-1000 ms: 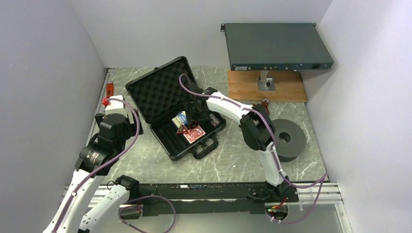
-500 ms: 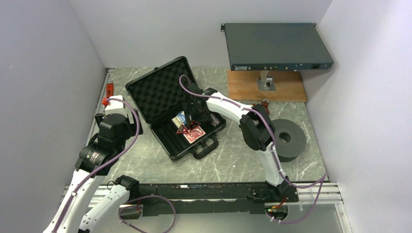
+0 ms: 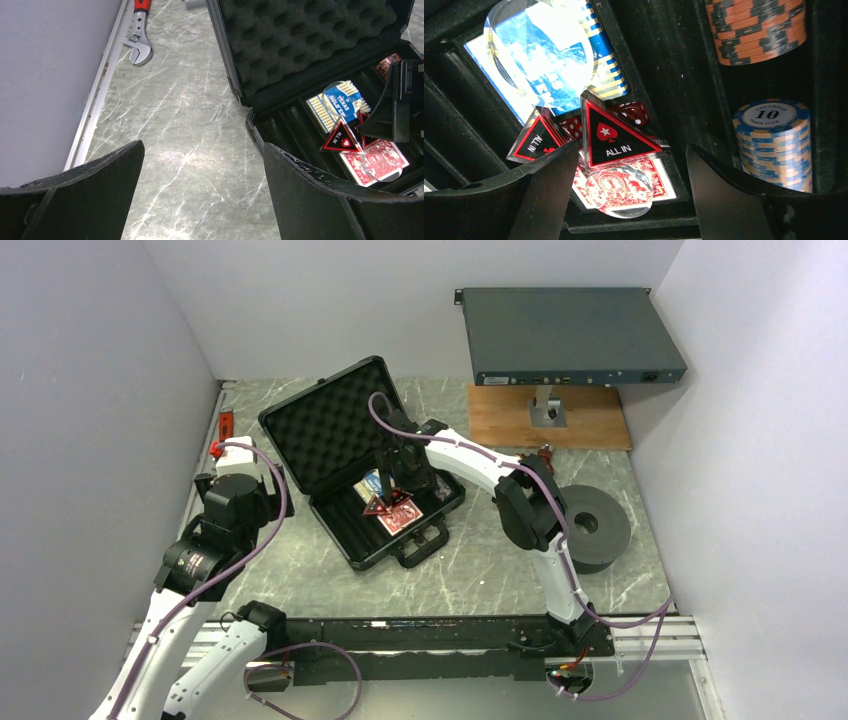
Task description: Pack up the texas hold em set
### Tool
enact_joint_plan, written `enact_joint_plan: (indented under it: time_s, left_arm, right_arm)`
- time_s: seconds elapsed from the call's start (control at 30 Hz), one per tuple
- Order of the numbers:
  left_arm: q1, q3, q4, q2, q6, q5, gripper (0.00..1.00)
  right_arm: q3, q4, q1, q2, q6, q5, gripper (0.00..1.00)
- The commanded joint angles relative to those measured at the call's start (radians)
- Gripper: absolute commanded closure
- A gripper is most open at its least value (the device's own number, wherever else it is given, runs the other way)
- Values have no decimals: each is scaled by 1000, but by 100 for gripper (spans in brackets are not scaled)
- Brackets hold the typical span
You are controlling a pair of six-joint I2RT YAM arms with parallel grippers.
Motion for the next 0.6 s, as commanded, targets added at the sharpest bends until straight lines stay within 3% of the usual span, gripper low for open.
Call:
enact_joint_plan:
  time_s: [0.0,0.13,0.23,0.47,0.57]
  left_arm:
    - [7,10,26,-3,-6,-2,5]
    - [7,10,26,-1,-5,-3,5]
    - [8,10,27,-2,-5,-3,5]
    - [8,10,27,4,-6,-1,5]
    - [8,10,29,6,-4,3,5]
  right_arm:
    - [54,-19,-11,-91,-26,51,18]
    - [34,-7,-27,-117,-43,80,20]
    - [10,5,-43,-133,-59,93,27]
    - [-53,50,-52,-145,-132,103,65]
    - [-77,63,-52,-143,-161,92,75]
